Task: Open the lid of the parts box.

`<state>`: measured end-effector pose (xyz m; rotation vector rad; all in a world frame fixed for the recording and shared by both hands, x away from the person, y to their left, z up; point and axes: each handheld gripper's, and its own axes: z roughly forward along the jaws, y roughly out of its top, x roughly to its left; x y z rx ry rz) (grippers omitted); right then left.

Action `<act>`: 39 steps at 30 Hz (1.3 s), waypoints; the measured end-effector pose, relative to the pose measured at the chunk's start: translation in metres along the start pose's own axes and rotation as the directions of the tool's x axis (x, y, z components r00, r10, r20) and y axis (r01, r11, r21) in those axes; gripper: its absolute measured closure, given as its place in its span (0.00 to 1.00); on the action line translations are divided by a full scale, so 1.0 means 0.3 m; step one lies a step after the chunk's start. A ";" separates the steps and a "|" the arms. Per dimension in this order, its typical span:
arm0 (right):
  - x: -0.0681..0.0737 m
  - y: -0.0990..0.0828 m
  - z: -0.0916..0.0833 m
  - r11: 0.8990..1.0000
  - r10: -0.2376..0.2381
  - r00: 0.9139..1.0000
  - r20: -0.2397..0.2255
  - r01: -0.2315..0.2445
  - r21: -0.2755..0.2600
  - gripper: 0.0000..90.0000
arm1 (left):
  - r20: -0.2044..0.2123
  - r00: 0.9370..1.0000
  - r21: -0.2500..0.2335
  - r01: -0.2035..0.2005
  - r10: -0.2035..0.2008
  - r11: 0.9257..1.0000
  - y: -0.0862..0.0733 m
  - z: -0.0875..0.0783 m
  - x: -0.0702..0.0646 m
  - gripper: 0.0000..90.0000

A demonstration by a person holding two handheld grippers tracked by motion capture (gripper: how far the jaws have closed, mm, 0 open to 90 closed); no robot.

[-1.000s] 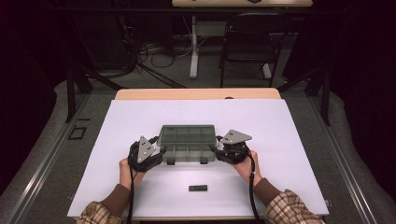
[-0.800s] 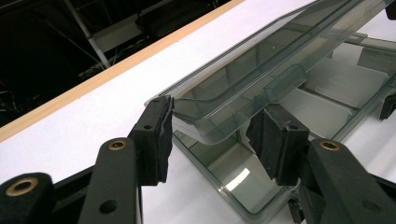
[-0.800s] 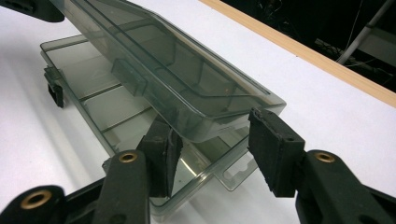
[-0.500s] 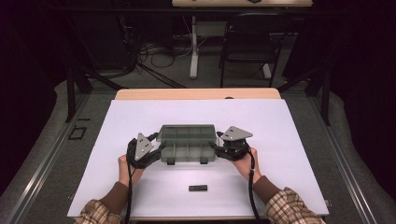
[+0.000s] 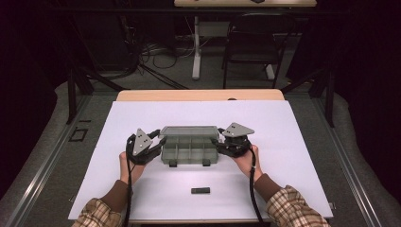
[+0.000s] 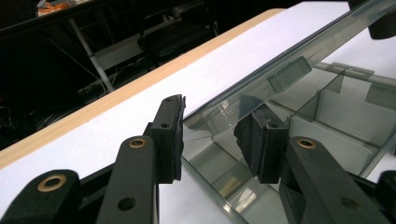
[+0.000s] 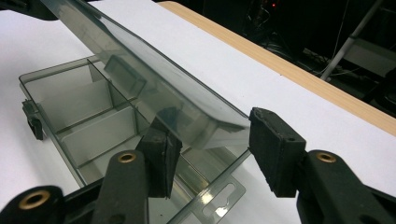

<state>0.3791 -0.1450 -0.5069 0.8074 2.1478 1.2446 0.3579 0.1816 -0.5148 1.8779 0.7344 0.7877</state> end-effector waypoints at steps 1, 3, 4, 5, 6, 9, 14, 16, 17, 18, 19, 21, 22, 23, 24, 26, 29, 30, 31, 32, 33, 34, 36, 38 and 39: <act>-0.001 0.002 0.001 1.000 0.000 1.000 -0.001 0.000 0.002 0.58 | 0.001 1.000 -0.001 0.000 0.000 1.000 0.000 0.002 0.003 0.68; -0.003 0.006 0.001 1.000 0.000 1.000 0.000 0.000 -0.002 0.60 | 0.007 1.000 -0.004 0.007 -0.007 1.000 -0.001 0.006 0.009 0.69; -0.005 0.007 0.002 1.000 -0.001 1.000 -0.002 0.001 -0.004 0.61 | 0.008 1.000 -0.007 0.009 -0.009 1.000 -0.002 0.007 0.012 0.69; -0.006 0.009 0.002 1.000 0.000 1.000 -0.001 0.000 -0.004 0.62 | 0.009 1.000 -0.007 0.008 -0.008 1.000 -0.002 0.007 0.014 0.70; -0.008 0.010 0.003 1.000 0.001 1.000 0.000 -0.001 -0.007 0.63 | 0.006 1.000 -0.006 0.012 -0.012 1.000 -0.002 0.008 0.015 0.71; -0.014 0.014 0.004 1.000 0.005 1.000 0.003 -0.005 -0.006 0.65 | 0.011 1.000 -0.016 0.026 -0.026 1.000 -0.004 0.010 0.022 0.73; -0.028 0.016 0.008 1.000 0.020 1.000 -0.002 -0.020 -0.011 0.68 | 0.027 0.999 -0.019 0.040 -0.039 0.999 -0.002 0.017 0.037 0.73; -0.031 0.018 0.009 0.999 0.032 0.999 -0.006 -0.032 -0.010 0.68 | 0.037 0.998 -0.010 0.060 -0.060 0.998 0.004 0.021 0.043 0.73; -0.033 0.019 0.010 0.999 0.031 1.000 -0.007 -0.031 -0.012 0.68 | 0.035 0.997 -0.012 0.062 -0.062 0.998 0.008 0.023 0.045 0.72; -0.034 0.020 0.011 0.999 0.030 1.000 -0.006 -0.031 -0.011 0.68 | 0.035 0.998 -0.012 0.060 -0.059 0.998 0.010 0.025 0.047 0.72; -0.034 0.021 0.012 0.999 0.030 1.000 -0.005 -0.030 -0.011 0.68 | 0.035 0.997 -0.017 0.065 -0.064 0.998 0.011 0.027 0.049 0.72; -0.036 0.024 0.014 0.999 0.034 0.999 0.000 -0.034 -0.014 0.69 | 0.040 0.997 -0.021 0.073 -0.072 0.997 0.010 0.031 0.057 0.72; -0.038 0.025 0.014 0.999 0.037 0.999 0.003 -0.037 -0.014 0.70 | 0.042 0.997 -0.020 0.072 -0.071 0.997 0.010 0.031 0.059 0.73; -0.040 0.027 0.015 0.999 0.041 0.999 0.002 -0.041 -0.015 0.71 | 0.042 0.996 -0.022 0.073 -0.072 0.997 0.010 0.032 0.062 0.73; -0.041 0.028 0.016 0.999 0.045 0.999 0.004 -0.044 -0.018 0.71 | 0.044 0.996 -0.022 0.075 -0.074 0.997 0.010 0.033 0.064 0.74; -0.044 0.030 0.017 0.999 0.042 0.999 0.010 -0.042 -0.020 0.73 | 0.043 0.996 -0.027 0.079 -0.078 0.996 0.009 0.034 0.066 0.75; -0.045 0.031 0.019 0.999 0.047 0.999 0.017 -0.046 -0.024 0.74 | 0.046 0.995 -0.028 0.090 -0.089 0.996 0.009 0.037 0.072 0.77; -0.047 0.033 0.020 0.999 0.047 0.999 0.020 -0.047 -0.023 0.74 | 0.046 0.995 -0.029 0.091 -0.090 0.995 0.010 0.038 0.074 0.77; -0.047 0.034 0.020 0.999 0.047 0.999 0.022 -0.047 -0.023 0.75 | 0.044 0.995 -0.030 0.091 -0.090 0.995 0.011 0.039 0.075 0.77; -0.048 0.035 0.022 0.998 0.053 0.998 0.024 -0.052 -0.026 0.75 | 0.043 0.995 -0.032 0.090 -0.089 0.995 0.011 0.040 0.077 0.77; -0.051 0.037 0.022 0.998 0.052 0.998 0.024 -0.052 -0.024 0.76 | 0.044 0.995 -0.030 0.090 -0.089 0.995 0.012 0.041 0.079 0.78; -0.053 0.039 0.022 0.998 0.056 0.998 0.024 -0.055 -0.023 0.76 | 0.046 0.995 -0.028 0.094 -0.093 0.995 0.013 0.041 0.080 0.78; -0.058 0.039 0.022 0.997 0.064 0.998 0.026 -0.063 -0.032 0.78 | 0.062 0.991 -0.024 0.117 -0.115 0.993 0.018 0.041 0.093 0.79; -0.063 0.037 0.022 0.997 0.075 0.997 0.023 -0.074 -0.034 0.79 | 0.069 0.990 -0.024 0.125 -0.123 0.992 0.020 0.043 0.101 0.81; -0.065 0.038 0.023 0.997 0.078 0.997 0.026 -0.077 -0.031 0.80 | 0.063 0.991 -0.026 0.121 -0.119 0.992 0.020 0.045 0.101 0.81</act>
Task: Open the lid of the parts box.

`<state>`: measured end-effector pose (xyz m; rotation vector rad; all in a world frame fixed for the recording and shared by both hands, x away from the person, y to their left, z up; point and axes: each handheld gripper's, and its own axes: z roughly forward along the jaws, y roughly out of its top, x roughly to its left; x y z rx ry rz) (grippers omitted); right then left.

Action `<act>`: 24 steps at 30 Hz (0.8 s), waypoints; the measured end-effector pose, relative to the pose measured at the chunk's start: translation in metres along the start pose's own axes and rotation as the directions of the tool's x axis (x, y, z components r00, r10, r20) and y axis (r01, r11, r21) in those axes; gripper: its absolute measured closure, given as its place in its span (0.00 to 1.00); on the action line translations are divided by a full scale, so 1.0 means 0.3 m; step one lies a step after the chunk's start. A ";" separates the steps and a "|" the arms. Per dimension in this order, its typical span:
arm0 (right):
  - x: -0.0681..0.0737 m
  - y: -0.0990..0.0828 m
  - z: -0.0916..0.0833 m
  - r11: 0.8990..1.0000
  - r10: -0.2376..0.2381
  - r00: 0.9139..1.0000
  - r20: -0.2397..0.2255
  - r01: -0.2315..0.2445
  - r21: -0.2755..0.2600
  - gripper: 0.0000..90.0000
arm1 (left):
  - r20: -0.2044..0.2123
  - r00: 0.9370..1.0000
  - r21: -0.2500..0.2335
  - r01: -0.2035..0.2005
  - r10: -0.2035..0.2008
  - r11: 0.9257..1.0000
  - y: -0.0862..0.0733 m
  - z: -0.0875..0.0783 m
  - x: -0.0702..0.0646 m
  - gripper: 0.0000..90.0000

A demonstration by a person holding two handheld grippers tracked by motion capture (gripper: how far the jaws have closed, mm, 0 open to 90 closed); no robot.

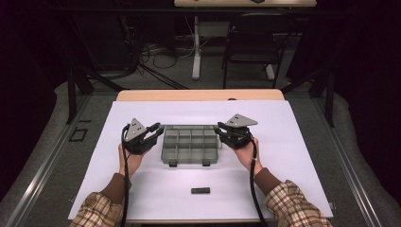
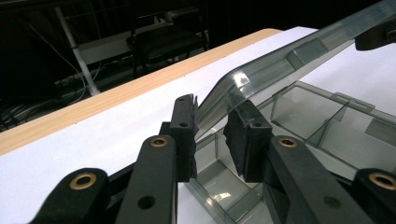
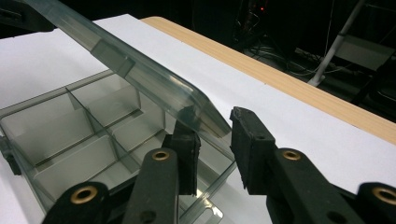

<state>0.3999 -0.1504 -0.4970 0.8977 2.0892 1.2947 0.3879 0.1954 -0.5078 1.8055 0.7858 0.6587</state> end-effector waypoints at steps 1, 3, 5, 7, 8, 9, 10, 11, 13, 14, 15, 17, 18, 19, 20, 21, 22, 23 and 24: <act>-0.002 0.001 0.001 1.000 0.005 1.000 -0.002 -0.005 0.001 0.80 | -0.003 1.000 0.001 -0.002 0.002 1.000 0.000 0.002 0.000 0.82; -0.003 0.003 0.002 1.000 0.009 1.000 0.001 -0.009 0.003 0.81 | -0.007 1.000 0.004 -0.008 0.008 1.000 0.003 0.004 0.003 0.83; -0.004 0.006 0.004 1.000 0.008 1.000 0.006 -0.008 0.004 0.81 | -0.011 1.000 0.000 -0.006 0.006 1.000 0.005 0.008 0.003 0.83; -0.007 0.009 0.006 1.000 0.012 1.000 0.009 -0.012 0.006 0.82 | -0.015 1.000 -0.001 -0.006 0.006 1.000 0.006 0.011 0.006 0.83; -0.007 0.010 0.007 1.000 0.018 1.000 0.010 -0.018 0.007 0.83 | -0.017 1.000 -0.001 -0.003 0.003 1.000 0.006 0.014 0.008 0.83; -0.008 0.011 0.008 1.000 0.024 1.000 0.013 -0.024 0.005 0.83 | -0.018 1.000 -0.003 -0.002 0.002 1.000 0.006 0.018 0.010 0.84; -0.012 0.011 0.009 1.000 0.024 1.000 0.014 -0.024 0.005 0.84 | -0.019 1.000 -0.004 0.003 -0.003 1.000 0.005 0.021 0.012 0.84; -0.015 0.012 0.010 1.000 0.023 1.000 0.014 -0.023 0.005 0.84 | -0.024 1.000 -0.001 0.001 -0.001 1.000 0.005 0.023 0.013 0.85; -0.017 0.014 0.012 1.000 0.030 0.999 0.017 -0.030 0.006 0.84 | -0.028 1.000 0.001 0.003 -0.003 1.000 0.002 0.028 0.016 0.88; -0.018 0.015 0.013 0.999 0.032 0.999 0.015 -0.032 0.007 0.85 | -0.027 1.000 0.001 0.006 -0.006 1.000 0.001 0.030 0.017 0.88; -0.017 0.015 0.013 0.999 0.035 0.999 0.016 -0.035 0.007 0.85 | -0.031 1.000 0.002 0.006 -0.006 1.000 0.002 0.030 0.016 0.88; -0.018 0.015 0.014 0.999 0.035 0.999 0.020 -0.035 0.007 0.85 | -0.036 0.999 0.001 0.001 -0.001 1.000 0.002 0.032 0.016 0.88; -0.018 0.015 0.014 0.999 0.037 0.999 0.020 -0.038 0.008 0.85 | -0.036 0.999 -0.001 0.000 0.000 1.000 0.002 0.032 0.016 0.88; -0.021 0.016 0.015 0.999 0.036 0.999 0.019 -0.037 0.004 0.85 | -0.035 0.999 -0.001 0.001 -0.001 1.000 0.002 0.033 0.016 0.88; -0.022 0.016 0.016 0.999 0.038 0.999 0.018 -0.038 0.003 0.86 | -0.037 0.999 -0.001 0.001 -0.001 1.000 0.002 0.034 0.016 0.88; -0.023 0.017 0.017 0.999 0.041 0.999 0.019 -0.041 0.003 0.86 | -0.038 0.999 -0.003 0.001 -0.001 1.000 0.002 0.035 0.016 0.88; -0.023 0.018 0.016 0.999 0.041 0.999 0.019 -0.041 0.006 0.86 | -0.039 0.999 -0.004 0.001 -0.001 1.000 0.002 0.037 0.016 0.88; -0.024 0.018 0.017 0.999 0.041 0.999 0.018 -0.041 0.006 0.86 | -0.041 0.999 0.001 -0.006 0.006 1.000 0.002 0.038 0.017 0.88; -0.025 0.018 0.017 0.999 0.041 0.999 0.017 -0.041 0.007 0.86 | -0.044 0.999 -0.001 -0.008 0.008 1.000 0.002 0.039 0.017 0.88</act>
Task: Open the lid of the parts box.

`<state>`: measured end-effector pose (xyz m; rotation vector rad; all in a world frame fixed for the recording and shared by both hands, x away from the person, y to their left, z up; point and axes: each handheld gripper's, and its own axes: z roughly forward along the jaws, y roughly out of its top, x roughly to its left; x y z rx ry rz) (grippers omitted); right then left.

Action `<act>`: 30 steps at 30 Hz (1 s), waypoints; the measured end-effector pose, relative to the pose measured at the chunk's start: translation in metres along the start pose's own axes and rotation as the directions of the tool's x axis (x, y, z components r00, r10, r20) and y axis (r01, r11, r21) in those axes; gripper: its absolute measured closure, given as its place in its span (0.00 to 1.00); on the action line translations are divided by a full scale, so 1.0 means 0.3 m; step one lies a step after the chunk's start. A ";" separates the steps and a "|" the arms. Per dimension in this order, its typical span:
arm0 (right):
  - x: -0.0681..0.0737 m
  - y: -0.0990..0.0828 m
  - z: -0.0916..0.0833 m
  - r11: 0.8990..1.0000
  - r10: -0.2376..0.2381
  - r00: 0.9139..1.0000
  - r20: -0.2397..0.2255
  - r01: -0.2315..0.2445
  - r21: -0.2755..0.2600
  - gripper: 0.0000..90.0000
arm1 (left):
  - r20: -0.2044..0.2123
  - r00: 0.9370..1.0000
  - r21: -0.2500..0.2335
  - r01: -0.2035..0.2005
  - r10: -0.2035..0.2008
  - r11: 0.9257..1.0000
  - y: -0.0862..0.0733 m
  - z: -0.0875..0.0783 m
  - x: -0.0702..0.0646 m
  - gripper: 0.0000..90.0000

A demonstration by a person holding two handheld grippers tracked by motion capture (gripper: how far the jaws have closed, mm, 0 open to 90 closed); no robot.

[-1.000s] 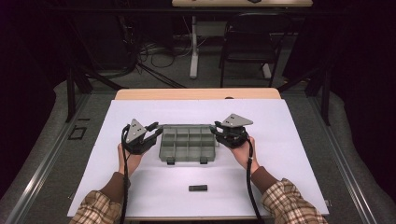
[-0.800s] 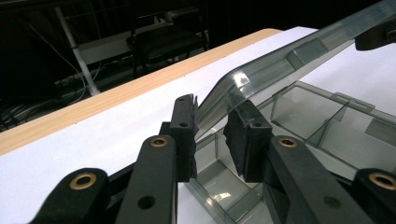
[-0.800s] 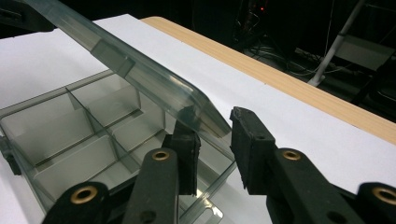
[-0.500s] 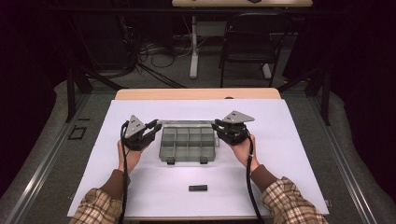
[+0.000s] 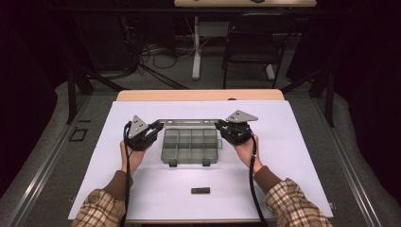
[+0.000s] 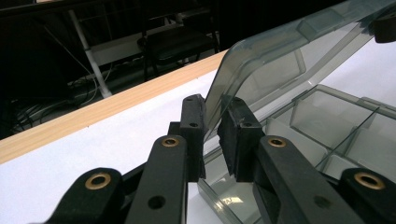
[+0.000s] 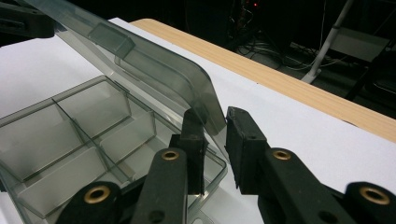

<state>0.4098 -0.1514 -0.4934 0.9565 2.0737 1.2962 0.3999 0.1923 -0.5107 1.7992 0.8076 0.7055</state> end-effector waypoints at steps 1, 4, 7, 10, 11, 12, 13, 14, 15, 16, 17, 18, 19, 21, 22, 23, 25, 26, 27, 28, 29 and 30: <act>-0.002 0.001 0.000 1.000 0.004 1.000 -0.003 -0.004 0.001 0.86 | -0.001 1.000 -0.001 -0.002 0.002 1.000 0.000 0.001 0.000 0.88; -0.004 0.001 0.002 1.000 0.006 1.000 -0.002 -0.006 0.001 0.86 | -0.006 1.000 0.001 -0.001 0.001 1.000 0.002 0.003 0.000 0.89; -0.009 0.001 0.004 1.000 0.016 1.000 -0.006 -0.016 0.002 0.87 | -0.004 1.000 0.001 0.000 0.000 1.000 0.005 0.005 0.002 0.89; -0.010 0.003 0.006 1.000 0.021 1.000 -0.006 -0.021 0.001 0.87 | -0.007 1.000 0.002 0.005 -0.005 1.000 0.007 0.008 0.004 0.89; -0.010 0.003 0.006 1.000 0.021 1.000 -0.006 -0.021 0.002 0.87 | -0.008 1.000 0.009 -0.004 0.004 1.000 0.011 0.008 0.005 0.89; -0.010 0.005 0.005 1.000 0.019 1.000 -0.005 -0.019 0.008 0.87 | -0.011 1.000 0.011 -0.005 0.005 1.000 0.013 0.009 0.005 0.89; -0.012 0.005 0.006 1.000 0.019 1.000 -0.005 -0.019 0.006 0.87 | -0.015 1.000 0.006 -0.001 0.001 1.000 0.013 0.012 0.004 0.89; -0.012 0.006 0.007 1.000 0.020 1.000 -0.004 -0.020 0.005 0.87 | -0.017 1.000 0.006 0.001 -0.001 1.000 0.013 0.013 0.005 0.89; -0.012 0.006 0.007 1.000 0.020 1.000 -0.003 -0.020 0.006 0.87 | -0.019 1.000 0.007 0.002 -0.002 1.000 0.013 0.014 0.005 0.89; -0.012 0.007 0.008 1.000 0.019 1.000 -0.002 -0.019 0.006 0.87 | -0.020 1.000 0.010 0.001 -0.001 1.000 0.015 0.015 0.006 0.89; -0.012 0.008 0.009 1.000 0.021 1.000 -0.002 -0.021 0.006 0.87 | -0.022 1.000 0.010 -0.002 0.002 1.000 0.015 0.016 0.007 0.89; -0.014 0.009 0.009 1.000 0.020 1.000 -0.004 -0.020 0.007 0.87 | -0.024 1.000 0.007 0.001 -0.001 1.000 0.015 0.018 0.006 0.89; -0.016 0.009 0.011 1.000 0.025 1.000 -0.006 -0.025 0.004 0.87 | -0.025 1.000 0.006 0.006 -0.006 1.000 0.015 0.020 0.007 0.89; -0.021 0.012 0.013 1.000 0.030 0.999 -0.010 -0.030 0.007 0.87 | -0.031 0.999 0.003 0.008 -0.008 1.000 0.014 0.025 0.006 0.89; -0.022 0.013 0.014 1.000 0.030 1.000 -0.008 -0.030 0.007 0.87 | -0.034 0.999 0.002 0.006 -0.006 1.000 0.014 0.027 0.007 0.89; -0.023 0.014 0.016 1.000 0.028 1.000 -0.007 -0.028 0.008 0.87 | -0.035 0.999 -0.001 0.010 -0.010 1.000 0.014 0.030 0.008 0.89; -0.024 0.012 0.023 0.999 0.032 0.999 -0.004 -0.032 0.008 0.87 | -0.035 0.999 -0.002 0.012 -0.012 1.000 0.013 0.033 0.009 0.89; -0.025 0.011 0.025 0.999 0.032 0.999 -0.004 -0.032 0.010 0.87 | -0.037 0.999 -0.003 0.013 -0.013 1.000 0.013 0.035 0.010 0.89; -0.027 0.010 0.027 0.999 0.034 0.999 -0.004 -0.034 0.016 0.88 | -0.036 0.999 0.002 0.012 -0.012 1.000 0.013 0.036 0.011 0.89; -0.028 0.009 0.030 0.999 0.035 0.999 -0.003 -0.035 0.017 0.88 | -0.036 0.999 0.002 0.014 -0.014 1.000 0.012 0.038 0.012 0.89; -0.029 0.009 0.032 0.999 0.040 0.999 -0.003 -0.040 0.020 0.88 | -0.035 0.999 0.002 0.014 -0.014 1.000 0.011 0.041 0.013 0.89; -0.030 0.009 0.035 0.999 0.045 0.999 -0.003 -0.045 0.019 0.87 | -0.037 0.999 0.006 0.015 -0.014 1.000 0.010 0.044 0.013 0.89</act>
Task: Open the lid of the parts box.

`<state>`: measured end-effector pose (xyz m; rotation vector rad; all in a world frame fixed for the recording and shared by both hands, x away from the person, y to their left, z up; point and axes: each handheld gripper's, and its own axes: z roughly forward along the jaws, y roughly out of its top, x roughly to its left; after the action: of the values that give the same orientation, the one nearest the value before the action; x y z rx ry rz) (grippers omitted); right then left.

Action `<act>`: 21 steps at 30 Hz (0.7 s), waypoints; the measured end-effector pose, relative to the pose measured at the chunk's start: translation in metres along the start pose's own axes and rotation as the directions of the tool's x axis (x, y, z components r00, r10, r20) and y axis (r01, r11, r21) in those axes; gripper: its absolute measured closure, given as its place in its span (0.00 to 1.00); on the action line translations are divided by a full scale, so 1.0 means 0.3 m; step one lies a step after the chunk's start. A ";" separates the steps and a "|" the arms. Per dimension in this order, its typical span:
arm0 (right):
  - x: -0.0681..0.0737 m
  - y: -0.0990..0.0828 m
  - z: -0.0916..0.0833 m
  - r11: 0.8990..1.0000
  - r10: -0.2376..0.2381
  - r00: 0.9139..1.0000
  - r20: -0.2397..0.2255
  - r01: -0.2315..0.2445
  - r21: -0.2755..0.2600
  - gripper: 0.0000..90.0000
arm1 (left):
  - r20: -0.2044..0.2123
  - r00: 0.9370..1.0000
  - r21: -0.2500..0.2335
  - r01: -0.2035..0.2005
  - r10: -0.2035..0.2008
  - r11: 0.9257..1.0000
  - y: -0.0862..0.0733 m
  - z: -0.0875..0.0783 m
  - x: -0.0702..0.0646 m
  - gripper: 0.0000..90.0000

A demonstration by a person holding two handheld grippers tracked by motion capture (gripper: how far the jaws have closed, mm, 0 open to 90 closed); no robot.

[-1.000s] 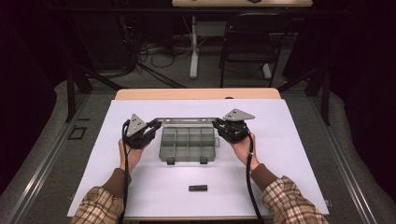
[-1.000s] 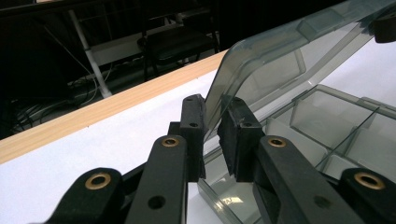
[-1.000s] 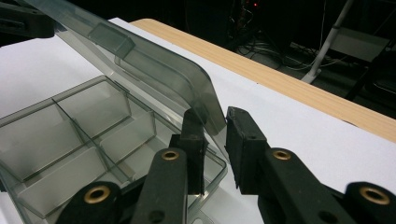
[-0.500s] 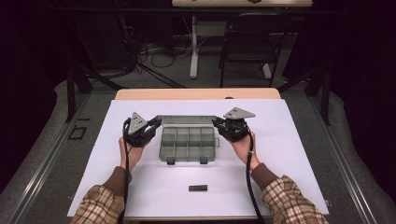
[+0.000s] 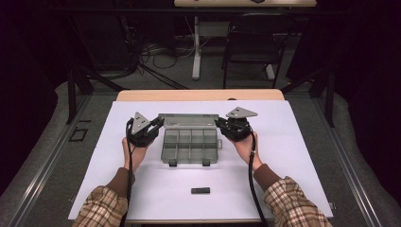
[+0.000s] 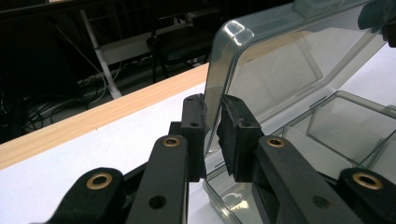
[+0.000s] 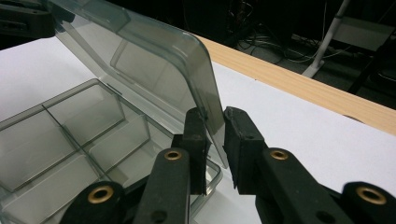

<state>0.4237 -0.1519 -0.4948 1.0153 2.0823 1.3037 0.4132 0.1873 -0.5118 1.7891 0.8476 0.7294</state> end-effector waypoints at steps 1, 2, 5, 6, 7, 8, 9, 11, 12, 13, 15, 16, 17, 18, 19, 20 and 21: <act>-0.003 -0.001 0.004 1.000 0.002 1.000 -0.001 -0.002 -0.002 0.87 | -0.003 1.000 0.004 -0.002 0.002 1.000 -0.001 0.003 0.000 0.89; -0.005 -0.001 0.007 1.000 0.002 1.000 -0.002 -0.002 -0.003 0.87 | -0.008 1.000 0.007 -0.007 0.007 1.000 -0.001 0.007 0.000 0.89; -0.007 -0.007 0.022 1.000 0.011 1.000 0.000 -0.011 0.014 0.87 | -0.009 1.000 0.014 -0.002 0.003 1.000 -0.006 0.017 0.002 0.89; -0.009 -0.010 0.027 1.000 0.008 1.000 0.002 -0.008 0.013 0.87 | -0.010 1.000 0.018 -0.004 0.005 1.000 -0.007 0.020 0.003 0.89; -0.011 -0.012 0.031 1.000 0.010 1.000 0.003 -0.010 0.021 0.87 | -0.012 1.000 0.019 -0.004 0.005 1.000 -0.009 0.023 0.003 0.89; -0.013 -0.015 0.037 1.000 0.013 1.000 0.003 -0.014 0.022 0.87 | -0.012 1.000 0.023 -0.004 0.004 1.000 -0.010 0.027 0.004 0.89; -0.016 -0.018 0.041 1.000 0.015 1.000 0.003 -0.015 0.026 0.87 | -0.015 1.000 0.025 -0.006 0.006 1.000 -0.011 0.030 0.004 0.89; -0.019 -0.024 0.050 0.999 0.026 1.000 0.005 -0.026 0.025 0.87 | -0.017 1.000 0.034 -0.005 0.005 0.999 -0.014 0.037 0.004 0.89; -0.020 -0.026 0.054 0.999 0.032 0.999 0.005 -0.032 0.027 0.87 | -0.017 1.000 0.036 -0.005 0.006 0.999 -0.016 0.040 0.005 0.89; -0.022 -0.028 0.056 0.999 0.031 0.999 0.007 -0.031 0.035 0.87 | -0.015 1.000 0.042 0.000 0.001 0.999 -0.018 0.043 0.006 0.89; -0.025 -0.032 0.063 0.999 0.043 0.999 0.007 -0.043 0.030 0.88 | -0.013 1.000 0.049 -0.002 0.003 0.999 -0.022 0.050 0.008 0.89; -0.026 -0.033 0.065 0.999 0.042 0.999 0.009 -0.042 0.030 0.88 | -0.016 1.000 0.054 -0.004 0.005 0.999 -0.024 0.054 0.009 0.89; -0.026 -0.035 0.069 0.999 0.044 0.999 0.011 -0.044 0.032 0.88 | -0.012 1.000 0.056 -0.003 0.004 0.998 -0.025 0.056 0.010 0.89; -0.028 -0.036 0.071 0.998 0.043 0.999 0.011 -0.044 0.033 0.88 | -0.015 1.000 0.057 -0.001 0.002 0.998 -0.027 0.059 0.011 0.89; -0.029 -0.037 0.073 0.998 0.046 0.999 0.010 -0.046 0.037 0.88 | -0.015 1.000 0.061 -0.003 0.004 0.998 -0.028 0.062 0.012 0.89; -0.029 -0.039 0.075 0.998 0.048 0.999 0.013 -0.048 0.035 0.88 | -0.015 1.000 0.061 -0.004 0.005 0.998 -0.030 0.065 0.014 0.89; -0.031 -0.039 0.078 0.998 0.051 0.999 0.013 -0.051 0.034 0.88 | -0.014 1.000 0.062 -0.003 0.004 0.998 -0.031 0.067 0.015 0.90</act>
<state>0.4420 -0.1497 -0.5154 1.0952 2.0891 1.2865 0.4294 0.1831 -0.5268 1.8424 0.8854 0.7259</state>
